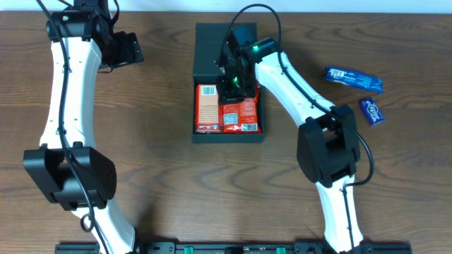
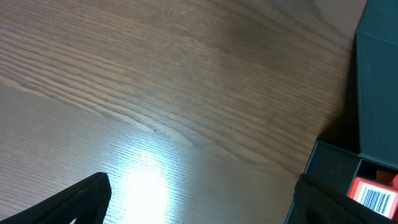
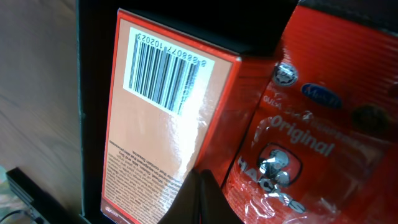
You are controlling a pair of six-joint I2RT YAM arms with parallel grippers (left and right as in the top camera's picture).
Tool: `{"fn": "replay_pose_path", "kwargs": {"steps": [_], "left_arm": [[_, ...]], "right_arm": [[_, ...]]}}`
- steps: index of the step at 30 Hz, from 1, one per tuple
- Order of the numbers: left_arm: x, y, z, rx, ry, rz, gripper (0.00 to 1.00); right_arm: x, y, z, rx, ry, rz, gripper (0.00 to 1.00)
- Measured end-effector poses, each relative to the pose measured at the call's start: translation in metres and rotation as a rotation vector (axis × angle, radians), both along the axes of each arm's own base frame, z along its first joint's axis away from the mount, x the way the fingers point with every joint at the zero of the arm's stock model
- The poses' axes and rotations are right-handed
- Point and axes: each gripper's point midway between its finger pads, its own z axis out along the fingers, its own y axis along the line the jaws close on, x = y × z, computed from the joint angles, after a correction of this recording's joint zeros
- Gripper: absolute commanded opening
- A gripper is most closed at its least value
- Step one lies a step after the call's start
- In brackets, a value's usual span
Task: Pack container
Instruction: 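Withdraw right gripper and reach to the long blue snack bar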
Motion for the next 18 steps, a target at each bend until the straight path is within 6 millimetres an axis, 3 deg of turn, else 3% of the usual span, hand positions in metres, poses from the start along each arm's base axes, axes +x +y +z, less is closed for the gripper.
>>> {"fn": "replay_pose_path", "kwargs": {"steps": [6,8,11,14,15,17,18], "left_arm": [[-0.001,0.000,0.000,0.000,0.004,0.000,0.95],[-0.001,0.000,0.000,0.000,0.005,0.000,0.95],[-0.001,0.000,-0.001,0.000,0.006,0.000,0.95],[-0.001,0.000,-0.001,0.000,0.006,0.000,0.95],[-0.001,0.000,-0.001,0.000,0.006,0.000,0.95],[-0.001,0.000,0.000,0.000,0.004,0.000,0.95],[-0.001,0.000,0.000,0.000,0.004,0.000,0.95]], "right_arm": [[0.003,-0.015,0.008,-0.033,-0.012,-0.004,0.01],[0.015,-0.034,0.023,-0.072,-0.075,-0.034,0.01],[0.042,-0.079,0.063,-0.151,-0.223,-0.119,0.05],[0.069,-0.138,0.101,-0.234,-0.355,-0.222,0.43],[0.078,-0.162,0.108,-0.267,-0.381,-0.267,0.66],[0.090,-0.206,0.108,-0.336,-0.399,-0.335,0.99],[0.094,-0.226,0.103,-0.370,-0.396,-0.359,0.99]]}}
